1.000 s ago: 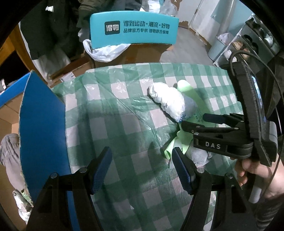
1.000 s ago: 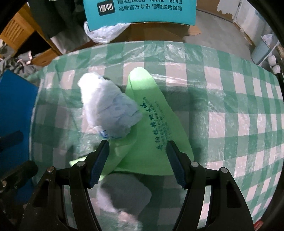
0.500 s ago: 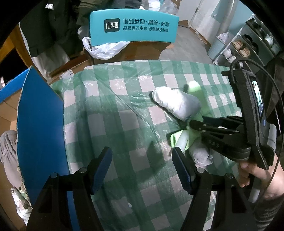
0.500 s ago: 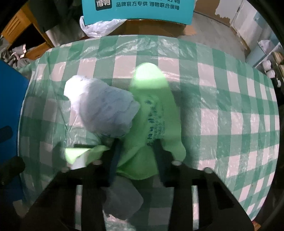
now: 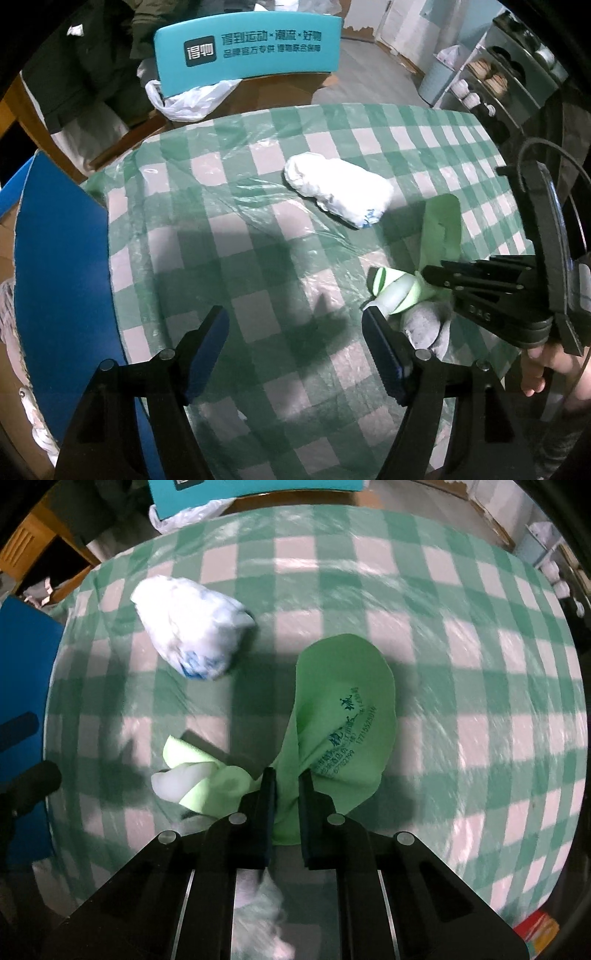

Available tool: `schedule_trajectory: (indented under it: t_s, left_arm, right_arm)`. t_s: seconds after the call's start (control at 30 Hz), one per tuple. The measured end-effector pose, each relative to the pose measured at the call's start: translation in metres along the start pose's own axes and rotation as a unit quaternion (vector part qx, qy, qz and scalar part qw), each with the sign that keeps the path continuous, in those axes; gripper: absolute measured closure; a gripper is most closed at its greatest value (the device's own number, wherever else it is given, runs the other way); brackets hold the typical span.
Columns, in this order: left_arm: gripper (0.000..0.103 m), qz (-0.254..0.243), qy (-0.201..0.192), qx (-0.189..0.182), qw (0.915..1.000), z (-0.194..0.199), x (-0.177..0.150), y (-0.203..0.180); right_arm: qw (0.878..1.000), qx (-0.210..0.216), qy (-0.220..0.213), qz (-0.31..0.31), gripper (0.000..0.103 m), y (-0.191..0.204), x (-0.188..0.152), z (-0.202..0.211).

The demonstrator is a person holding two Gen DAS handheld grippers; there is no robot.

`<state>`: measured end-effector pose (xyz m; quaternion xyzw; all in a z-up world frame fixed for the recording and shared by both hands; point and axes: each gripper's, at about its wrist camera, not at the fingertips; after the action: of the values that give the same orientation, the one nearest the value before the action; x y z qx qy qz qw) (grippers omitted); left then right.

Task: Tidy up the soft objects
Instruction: 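Grasp the light green cloth with the right tool and lift it, then grasp the white sock bundle with the left tool while the right tool holds the cloth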

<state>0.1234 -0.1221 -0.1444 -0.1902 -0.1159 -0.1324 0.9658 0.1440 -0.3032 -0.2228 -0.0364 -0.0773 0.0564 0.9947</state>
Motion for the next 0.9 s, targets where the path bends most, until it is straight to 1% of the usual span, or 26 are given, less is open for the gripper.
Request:
schedule_trajectory:
  t_s: [0.1, 0.17, 0.23, 0.33, 0.4, 0.5, 0.53, 0.6, 0.67, 0.73, 0.77, 0.8, 0.83, 0.87, 0.9]
  left_arm:
    - [0.027, -0.003, -0.001, 0.001, 1.0000, 0.000, 0.000, -0.005]
    - [0.027, -0.002, -0.002, 0.000, 1.0000, 0.000, 0.000, -0.007]
    - [0.027, 0.003, -0.002, -0.002, 1.0000, 0.000, 0.000, -0.008]
    - [0.027, 0.003, 0.000, -0.002, 1.0000, -0.002, -0.001, -0.011]
    - [0.027, -0.001, 0.002, 0.001, 1.0000, -0.003, -0.002, -0.014]
    - [0.027, -0.002, 0.003, 0.000, 1.0000, -0.004, -0.001, -0.016]
    - [0.027, 0.000, 0.002, -0.002, 1.0000, -0.004, -0.001, -0.016]
    - [0.027, 0.008, -0.001, -0.007, 0.9999, -0.004, 0.001, -0.014]
    - [0.027, 0.019, -0.004, -0.012, 0.9997, -0.004, 0.004, -0.012]
    - [0.027, 0.029, -0.005, -0.015, 0.9995, -0.004, 0.009, -0.010]
    - [0.026, 0.033, -0.007, -0.015, 0.9993, -0.005, 0.012, -0.010]
    - [0.024, 0.037, -0.010, -0.015, 0.9991, -0.004, 0.015, -0.009]
    - [0.023, 0.044, -0.015, -0.015, 0.9988, -0.004, 0.019, -0.008]
    - [0.023, 0.049, -0.018, -0.016, 0.9985, -0.005, 0.022, -0.007]
    - [0.023, 0.054, -0.020, -0.018, 0.9982, -0.006, 0.025, -0.006]
  right_arm:
    - [1.000, -0.006, -0.005, -0.009, 0.094, -0.013, -0.008, 0.004]
    - [1.000, -0.014, -0.015, -0.015, 0.094, -0.020, -0.010, 0.012]
    - [0.999, -0.019, -0.034, -0.026, 0.094, -0.030, -0.010, 0.020]
    - [0.997, 0.000, -0.064, -0.046, 0.094, -0.042, -0.010, 0.036]
    - [0.994, 0.027, -0.083, -0.061, 0.094, -0.050, -0.012, 0.048]
    - [0.990, 0.057, -0.106, -0.067, 0.094, -0.056, -0.014, 0.065]
    - [0.989, 0.061, -0.112, -0.068, 0.094, -0.060, -0.016, 0.068]
    - [0.988, 0.064, -0.118, -0.071, 0.094, -0.065, -0.021, 0.072]
    - [0.988, 0.065, -0.120, -0.070, 0.094, -0.063, -0.018, 0.074]
    - [0.990, 0.064, -0.109, -0.070, 0.092, -0.056, -0.014, 0.068]
    - [0.990, 0.064, -0.102, -0.076, 0.090, -0.055, -0.010, 0.064]
    - [0.990, 0.063, -0.098, -0.080, 0.082, -0.056, -0.008, 0.060]
    - [0.990, 0.061, -0.095, -0.083, 0.072, -0.055, -0.007, 0.058]
    - [0.990, 0.057, -0.093, -0.085, 0.067, -0.056, -0.007, 0.056]
    - [0.990, 0.056, -0.092, -0.086, 0.060, -0.056, -0.006, 0.054]
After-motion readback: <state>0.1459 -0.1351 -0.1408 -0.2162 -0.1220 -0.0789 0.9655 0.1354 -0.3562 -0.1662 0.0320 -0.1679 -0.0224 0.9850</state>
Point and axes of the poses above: each gripper's, at about its wrist camera, not at the fingertips, and z roughly against the way its jaws point, y to its left, x to its top, and after that the axes turned 13 degrees about -x, right-handed
